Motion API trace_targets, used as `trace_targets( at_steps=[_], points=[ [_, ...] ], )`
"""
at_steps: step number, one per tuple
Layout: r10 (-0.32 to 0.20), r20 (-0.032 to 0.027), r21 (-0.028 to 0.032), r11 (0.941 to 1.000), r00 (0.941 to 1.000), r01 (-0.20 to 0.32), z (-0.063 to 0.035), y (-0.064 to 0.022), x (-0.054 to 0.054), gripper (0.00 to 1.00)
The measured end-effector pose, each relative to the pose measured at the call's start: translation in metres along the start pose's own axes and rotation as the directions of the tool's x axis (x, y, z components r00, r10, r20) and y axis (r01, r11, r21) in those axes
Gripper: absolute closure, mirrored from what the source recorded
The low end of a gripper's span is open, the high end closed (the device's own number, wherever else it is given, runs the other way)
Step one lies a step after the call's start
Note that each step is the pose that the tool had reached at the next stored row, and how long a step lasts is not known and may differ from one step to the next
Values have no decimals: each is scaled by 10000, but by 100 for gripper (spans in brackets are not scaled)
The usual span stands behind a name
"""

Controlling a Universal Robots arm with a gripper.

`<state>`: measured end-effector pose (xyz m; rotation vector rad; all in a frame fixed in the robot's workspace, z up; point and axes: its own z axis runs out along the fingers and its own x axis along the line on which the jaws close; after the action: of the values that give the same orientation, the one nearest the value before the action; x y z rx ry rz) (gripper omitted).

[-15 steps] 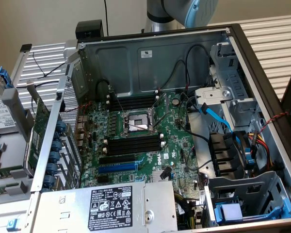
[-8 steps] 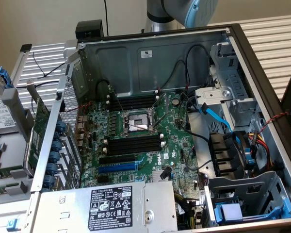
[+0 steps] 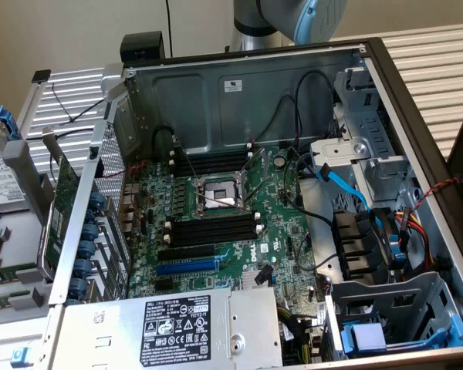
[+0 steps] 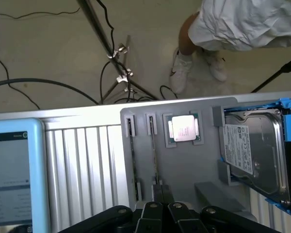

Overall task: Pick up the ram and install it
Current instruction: 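Pick up the ram and move it above insertion slot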

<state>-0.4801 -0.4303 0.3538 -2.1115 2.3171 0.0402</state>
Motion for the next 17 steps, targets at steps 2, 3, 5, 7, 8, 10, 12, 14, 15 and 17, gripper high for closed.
trace_targets(
  at_steps=[2,3,5,7,8,10,12,14,15,17],
  points=[
    [0,0,0,10000,10000,0,2,0,0,89],
    [0,0,0,10000,10000,0,3,0,0,89],
    [0,1,1,10000,10000,0,5,0,0,89],
    [0,2,3,10000,10000,0,13,0,0,89],
    [0,3,4,10000,10000,0,26,0,1,89],
    [0,1,1,10000,10000,0,60,-1,1,89],
    [0,1,1,10000,10000,0,97,-2,2,89],
    [0,2,2,10000,10000,0,134,-4,3,89],
    [0,1,1,10000,10000,0,151,-6,3,89],
    [0,0,0,10000,10000,0,187,-13,3,89]
  ],
)
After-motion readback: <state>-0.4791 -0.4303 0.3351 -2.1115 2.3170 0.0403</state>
